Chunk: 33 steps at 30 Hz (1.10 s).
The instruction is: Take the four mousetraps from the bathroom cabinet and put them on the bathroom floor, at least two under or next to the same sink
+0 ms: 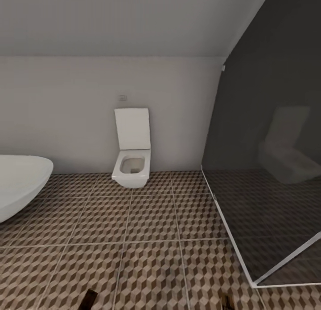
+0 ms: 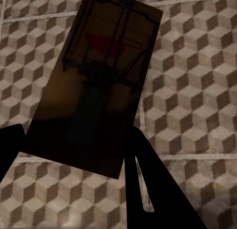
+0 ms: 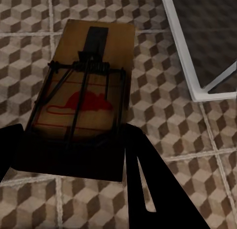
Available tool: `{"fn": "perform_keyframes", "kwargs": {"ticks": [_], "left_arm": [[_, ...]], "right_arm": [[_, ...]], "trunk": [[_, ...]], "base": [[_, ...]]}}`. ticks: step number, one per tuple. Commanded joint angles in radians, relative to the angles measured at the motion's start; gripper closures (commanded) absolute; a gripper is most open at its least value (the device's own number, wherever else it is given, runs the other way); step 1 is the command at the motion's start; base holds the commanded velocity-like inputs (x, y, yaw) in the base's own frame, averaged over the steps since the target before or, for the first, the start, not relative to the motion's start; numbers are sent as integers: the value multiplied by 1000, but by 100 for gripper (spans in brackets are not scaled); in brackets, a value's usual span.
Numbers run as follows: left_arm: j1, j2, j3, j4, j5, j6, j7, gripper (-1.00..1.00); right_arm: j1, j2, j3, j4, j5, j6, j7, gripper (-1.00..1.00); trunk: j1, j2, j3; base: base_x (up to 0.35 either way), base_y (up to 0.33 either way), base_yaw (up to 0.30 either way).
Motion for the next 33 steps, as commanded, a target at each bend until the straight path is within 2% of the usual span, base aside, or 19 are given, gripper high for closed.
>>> {"fn": "perform_keyframes", "kwargs": {"ticks": [1, 33], "left_arm": [[0, 0, -7, 1, 0, -2, 4, 100], [0, 0, -7, 1, 0, -2, 4, 100]], "right_arm": [[0, -1, 8, 0, -11, -4, -1, 100], [0, -1, 8, 0, -11, -4, -1, 100]], "trunk": [[0, 0, 0], [0, 0, 26]], "base": [[0, 0, 261], [0, 0, 261]]}}
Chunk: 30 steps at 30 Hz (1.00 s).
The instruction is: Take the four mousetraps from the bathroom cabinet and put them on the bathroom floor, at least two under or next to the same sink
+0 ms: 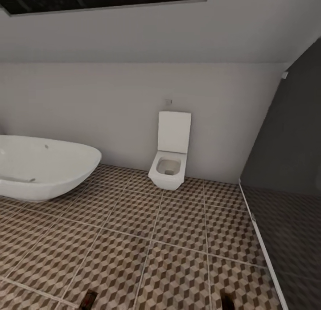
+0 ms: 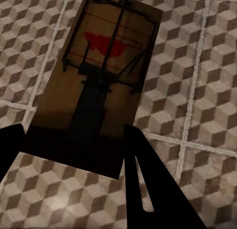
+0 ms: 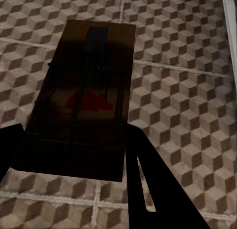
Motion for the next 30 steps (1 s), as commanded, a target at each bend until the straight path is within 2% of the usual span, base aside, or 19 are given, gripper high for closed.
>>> {"fn": "perform_keyframes", "kwargs": {"ticks": [1, 30], "left_arm": [[0, 0, -7, 1, 0, -2, 4, 100], [0, 0, -7, 1, 0, 0, 4, 100]], "right_arm": [[0, -1, 8, 0, -11, -4, -1, 100], [0, -1, 8, 1, -11, -4, -1, 100]], "trunk": [[0, 0, 0], [0, 0, 23]], "base": [[0, 0, 261], [0, 0, 261]]}}
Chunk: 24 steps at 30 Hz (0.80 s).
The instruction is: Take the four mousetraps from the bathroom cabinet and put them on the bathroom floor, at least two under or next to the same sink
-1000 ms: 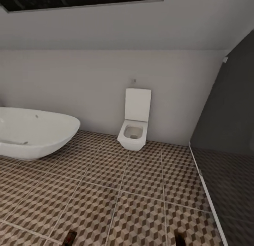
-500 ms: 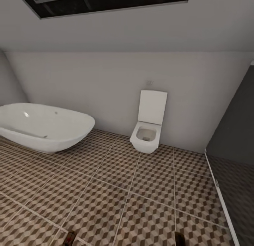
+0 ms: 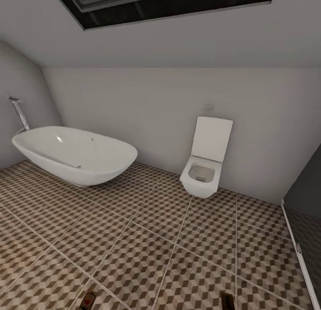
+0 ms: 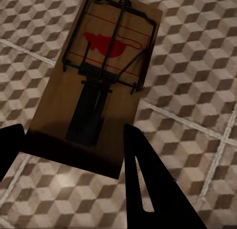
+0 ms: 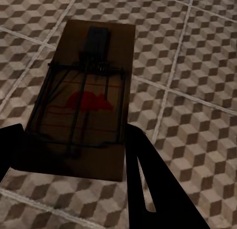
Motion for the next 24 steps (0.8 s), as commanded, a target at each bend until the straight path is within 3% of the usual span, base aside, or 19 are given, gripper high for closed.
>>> {"fn": "perform_keyframes", "kwargs": {"ticks": [1, 24], "left_arm": [[-1, 0, -7, 1, 0, -2, 4, 100], [-1, 0, -7, 1, 0, -2, 4, 100]], "right_arm": [[0, -1, 8, 0, -11, -4, -1, 100], [0, -1, 8, 1, -11, -4, -1, 100]], "trunk": [[0, 0, 0], [0, 0, 19]], "base": [[0, 0, 261], [0, 0, 261]]}}
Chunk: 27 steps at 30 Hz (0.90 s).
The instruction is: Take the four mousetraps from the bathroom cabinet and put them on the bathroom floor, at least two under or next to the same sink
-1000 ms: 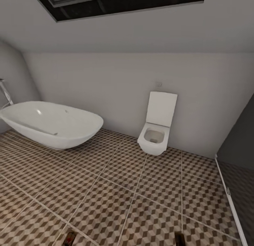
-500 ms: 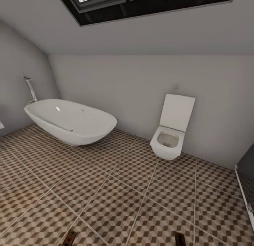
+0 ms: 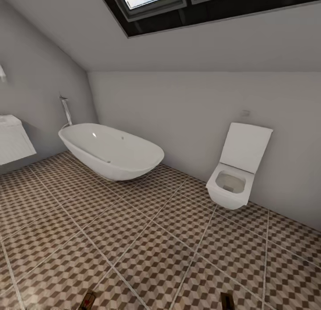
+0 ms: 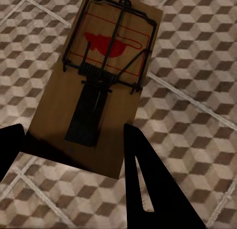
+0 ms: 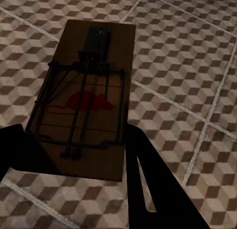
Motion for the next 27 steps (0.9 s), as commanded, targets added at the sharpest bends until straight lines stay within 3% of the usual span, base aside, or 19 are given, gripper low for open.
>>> {"fn": "perform_keyframes", "kwargs": {"ticks": [1, 27], "left_arm": [[-1, 0, -7, 1, 0, -2, 4, 100], [-1, 0, -7, 1, 0, -2, 4, 100]], "right_arm": [[0, -1, 8, 0, -11, -4, -1, 100], [0, -1, 8, -1, -11, -4, -1, 100]], "trunk": [[0, 0, 0], [0, 0, 19]], "base": [[0, 0, 261], [0, 0, 263]]}}
